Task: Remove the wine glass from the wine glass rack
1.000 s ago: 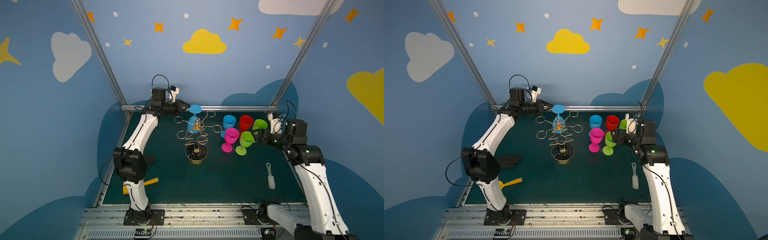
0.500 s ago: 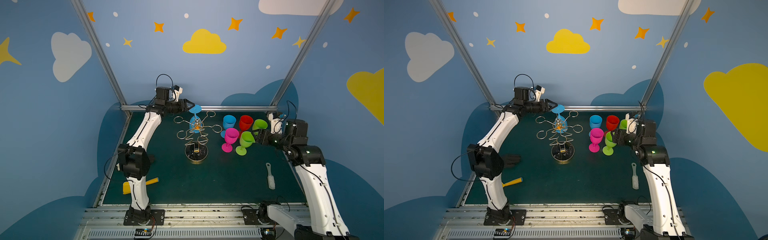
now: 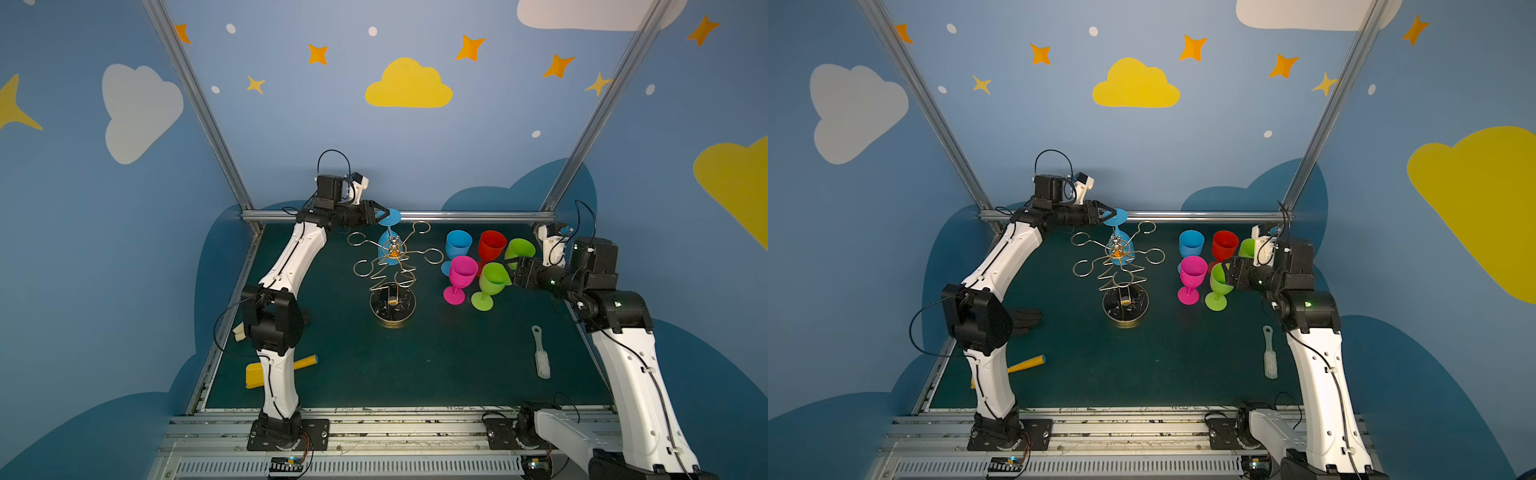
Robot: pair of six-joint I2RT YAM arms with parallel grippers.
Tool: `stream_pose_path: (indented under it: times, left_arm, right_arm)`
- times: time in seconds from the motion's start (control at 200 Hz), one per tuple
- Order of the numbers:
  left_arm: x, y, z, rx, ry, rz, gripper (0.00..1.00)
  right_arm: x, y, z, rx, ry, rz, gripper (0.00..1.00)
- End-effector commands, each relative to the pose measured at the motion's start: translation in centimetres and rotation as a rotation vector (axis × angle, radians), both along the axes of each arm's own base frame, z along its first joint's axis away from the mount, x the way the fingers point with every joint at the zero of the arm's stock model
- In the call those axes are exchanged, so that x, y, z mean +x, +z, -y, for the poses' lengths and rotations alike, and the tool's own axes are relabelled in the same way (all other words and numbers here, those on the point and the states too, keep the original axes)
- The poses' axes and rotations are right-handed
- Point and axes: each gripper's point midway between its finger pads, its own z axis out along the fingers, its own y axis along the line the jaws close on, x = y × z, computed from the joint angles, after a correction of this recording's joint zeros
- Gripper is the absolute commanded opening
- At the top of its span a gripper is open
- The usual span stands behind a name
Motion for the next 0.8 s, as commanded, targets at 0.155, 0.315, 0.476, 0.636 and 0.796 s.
stream_pose_path:
  times: [0.155, 0.315, 0.476, 0.636, 0.796]
  left_arm:
    - [-0.4, 0.5, -0.4, 0.013, 0.014, -0.007, 0.36]
    - [-0.4, 1.2, -0.6, 0.009, 0.022, 0.004, 0.32]
    - [-0.4, 1.6, -1.1, 0.003, 0.031, 0.006, 0.29]
    - [-0.4, 2.0, -1.4, 0.003, 0.041, 0.015, 0.27]
    - [-0.4, 2.6, -1.6, -0.001, 0.049, 0.026, 0.25]
  right_arm:
    - [-0.2, 1.2, 0.3, -0.017, -0.005, 0.033, 0.78]
    - [-0.4, 1.1, 0.4, -0.019, -0.007, 0.032, 0.78]
    - [-0.5, 1.3, 0.4, -0.019, -0.007, 0.037, 0.78]
    - [-0.7, 1.4, 0.4, -0.022, -0.007, 0.039, 0.78]
    - [-0.8, 1.5, 0.5, -0.022, -0.009, 0.040, 0.78]
